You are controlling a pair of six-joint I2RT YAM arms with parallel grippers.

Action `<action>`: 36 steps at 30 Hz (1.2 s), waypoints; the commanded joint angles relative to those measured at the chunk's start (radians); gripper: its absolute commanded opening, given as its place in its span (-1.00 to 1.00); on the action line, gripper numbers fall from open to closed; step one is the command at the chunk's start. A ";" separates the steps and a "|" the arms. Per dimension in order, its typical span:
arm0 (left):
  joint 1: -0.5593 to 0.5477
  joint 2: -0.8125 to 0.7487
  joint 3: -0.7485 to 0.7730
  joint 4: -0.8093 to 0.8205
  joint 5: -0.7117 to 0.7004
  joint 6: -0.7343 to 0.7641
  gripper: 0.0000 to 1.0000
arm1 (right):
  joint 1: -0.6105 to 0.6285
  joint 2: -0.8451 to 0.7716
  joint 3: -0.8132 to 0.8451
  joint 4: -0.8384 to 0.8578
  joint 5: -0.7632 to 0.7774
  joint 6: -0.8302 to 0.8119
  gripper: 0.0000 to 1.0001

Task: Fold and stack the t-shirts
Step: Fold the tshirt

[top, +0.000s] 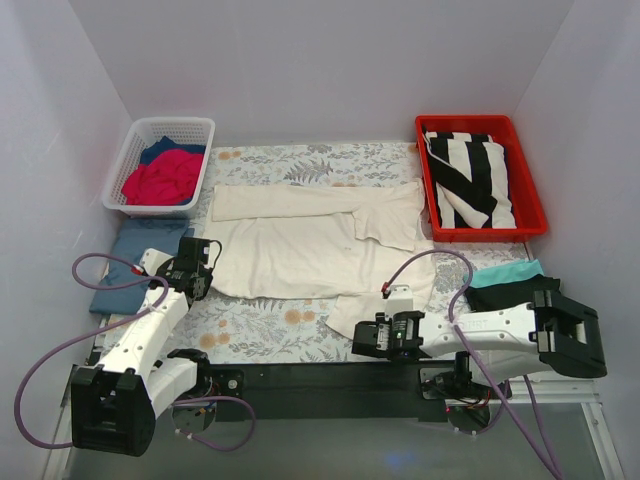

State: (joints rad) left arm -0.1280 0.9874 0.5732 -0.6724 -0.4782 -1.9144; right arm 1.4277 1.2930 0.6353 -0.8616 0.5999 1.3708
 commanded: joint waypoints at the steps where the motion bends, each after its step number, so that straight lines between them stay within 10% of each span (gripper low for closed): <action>1: 0.004 -0.023 0.001 0.004 -0.003 0.006 -1.00 | 0.005 -0.015 -0.089 0.101 -0.040 0.047 0.02; 12: 0.004 -0.050 0.016 -0.029 -0.010 0.009 -1.00 | 0.008 0.087 -0.161 0.334 -0.172 0.019 -0.41; 16: 0.004 -0.064 0.024 -0.035 -0.007 0.020 -1.00 | 0.028 0.130 -0.154 0.363 -0.189 0.022 -0.97; 36: 0.004 -0.208 0.117 -0.153 -0.019 0.038 -1.00 | 0.174 -0.106 0.001 -0.267 -0.020 0.371 -0.97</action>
State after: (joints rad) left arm -0.1280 0.7990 0.6567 -0.7773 -0.4747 -1.8877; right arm 1.5936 1.2457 0.6434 -0.9138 0.5617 1.6062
